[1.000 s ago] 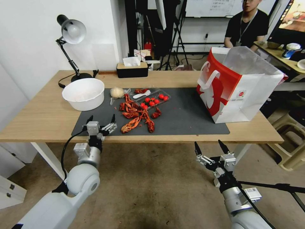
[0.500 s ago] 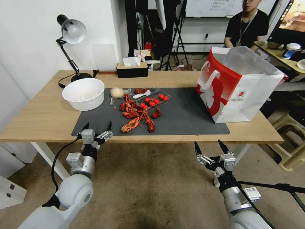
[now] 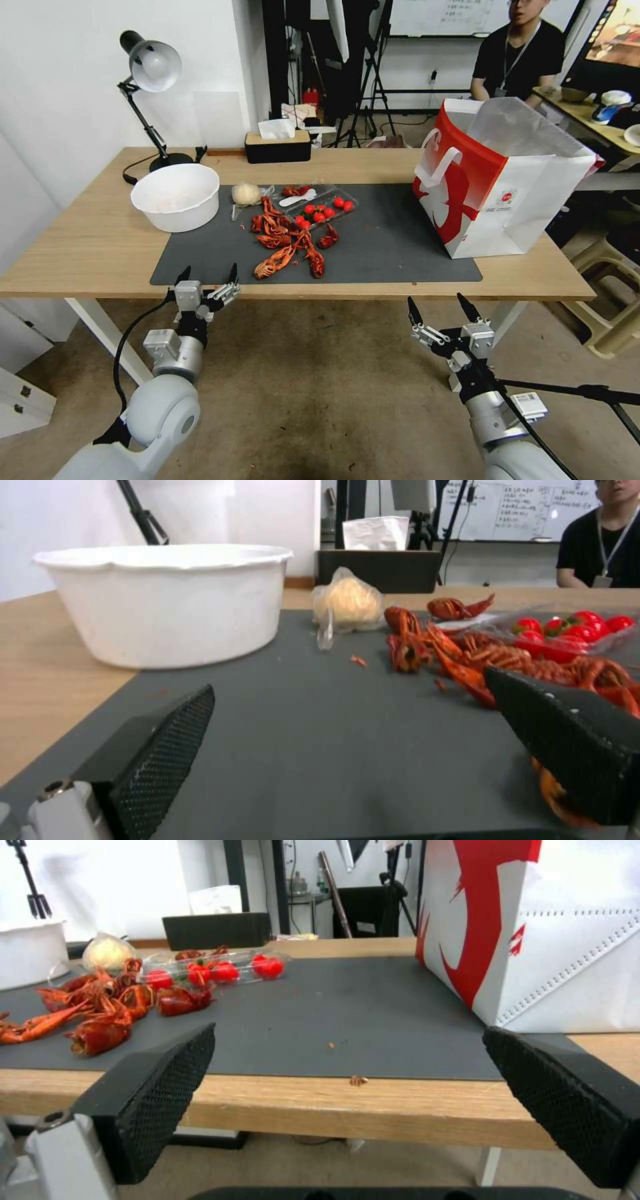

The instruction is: Pick up the trash from the table and place it into the takeout bag.

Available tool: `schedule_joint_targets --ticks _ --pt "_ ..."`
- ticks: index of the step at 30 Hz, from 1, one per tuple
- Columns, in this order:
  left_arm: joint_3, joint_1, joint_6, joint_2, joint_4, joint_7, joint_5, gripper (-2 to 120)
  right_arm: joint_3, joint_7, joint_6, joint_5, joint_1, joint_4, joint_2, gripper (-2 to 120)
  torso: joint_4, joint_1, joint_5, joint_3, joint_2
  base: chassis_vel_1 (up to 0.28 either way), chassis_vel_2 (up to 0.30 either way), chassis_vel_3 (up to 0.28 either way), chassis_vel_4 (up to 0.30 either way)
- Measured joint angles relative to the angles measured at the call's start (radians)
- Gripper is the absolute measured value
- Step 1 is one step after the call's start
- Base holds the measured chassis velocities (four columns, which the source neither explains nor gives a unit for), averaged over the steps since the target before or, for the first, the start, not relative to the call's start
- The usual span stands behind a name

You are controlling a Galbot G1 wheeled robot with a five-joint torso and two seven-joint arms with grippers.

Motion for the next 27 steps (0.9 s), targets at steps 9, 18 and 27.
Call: schedule_joint_targets --ticks 9,18,27 --pt "0.078 -0.213 0.123 0.049 0.039 -0.010 -0.080 100 0.003 0.003 -0.002 0.000 0.002 0.007 0.002 100 -0.0002 0.000 -0.0001 0.000 0.000 0.000 0.000 0.000 0.000" --pt "0.157 -0.472 0.259 0.074 0.108 0.027 -0.205 100 0.008 0.001 -0.004 -0.001 0.003 0.007 -0.001 100 0.0000 0.000 -0.0001 0.000 0.000 0.000 0.000 0.000 0.000" --pt "0.284 -0.705 0.352 0.080 0.241 0.088 -0.267 100 0.012 0.000 -0.004 -0.001 0.000 0.006 -0.001 100 -0.0001 0.000 0.0001 0.000 0.000 0.000 0.000 0.000 0.000"
